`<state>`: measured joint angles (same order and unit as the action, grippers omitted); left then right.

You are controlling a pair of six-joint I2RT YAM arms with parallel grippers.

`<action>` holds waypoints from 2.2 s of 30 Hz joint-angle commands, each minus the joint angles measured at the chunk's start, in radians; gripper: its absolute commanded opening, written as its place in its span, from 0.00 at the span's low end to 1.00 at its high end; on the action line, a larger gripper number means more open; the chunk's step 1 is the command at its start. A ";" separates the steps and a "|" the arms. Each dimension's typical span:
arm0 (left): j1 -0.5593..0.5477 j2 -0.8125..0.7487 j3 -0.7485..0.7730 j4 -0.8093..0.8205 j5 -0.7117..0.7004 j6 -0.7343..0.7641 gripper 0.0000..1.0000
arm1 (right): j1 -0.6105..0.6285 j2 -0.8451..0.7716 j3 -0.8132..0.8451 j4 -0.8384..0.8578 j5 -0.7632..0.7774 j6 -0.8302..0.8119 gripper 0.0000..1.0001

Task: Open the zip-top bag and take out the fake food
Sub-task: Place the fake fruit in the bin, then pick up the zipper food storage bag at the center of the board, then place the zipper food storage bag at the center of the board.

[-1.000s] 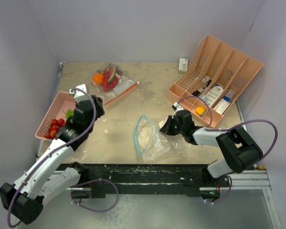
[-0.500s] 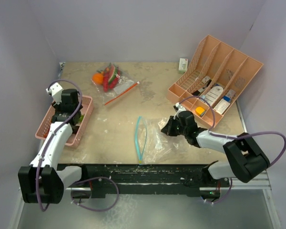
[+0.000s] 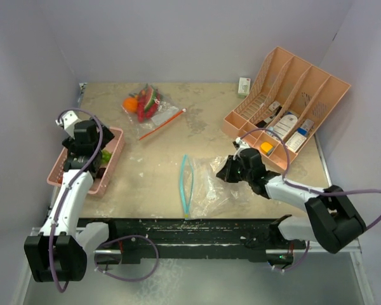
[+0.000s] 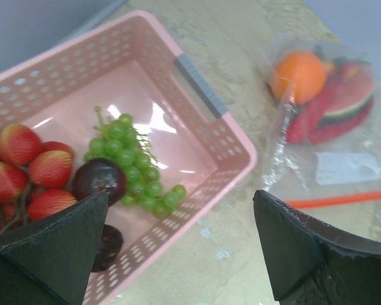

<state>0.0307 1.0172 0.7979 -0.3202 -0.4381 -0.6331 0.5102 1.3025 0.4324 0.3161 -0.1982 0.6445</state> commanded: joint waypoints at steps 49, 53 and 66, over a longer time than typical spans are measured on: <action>-0.403 0.149 -0.198 0.248 0.204 -0.137 0.99 | -0.169 0.026 0.407 -0.178 0.104 -0.042 0.00; -0.403 0.154 -0.186 0.250 0.200 -0.135 0.99 | -0.192 0.141 0.641 -0.243 0.161 -0.114 0.00; -0.402 0.177 -0.205 0.292 0.205 -0.149 0.99 | -0.311 0.444 0.995 -0.302 0.151 -0.141 0.00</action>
<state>-0.3691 1.1801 0.5919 -0.0921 -0.2344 -0.7677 0.2279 1.6871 1.3796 0.0345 -0.0444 0.5236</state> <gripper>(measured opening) 0.990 0.004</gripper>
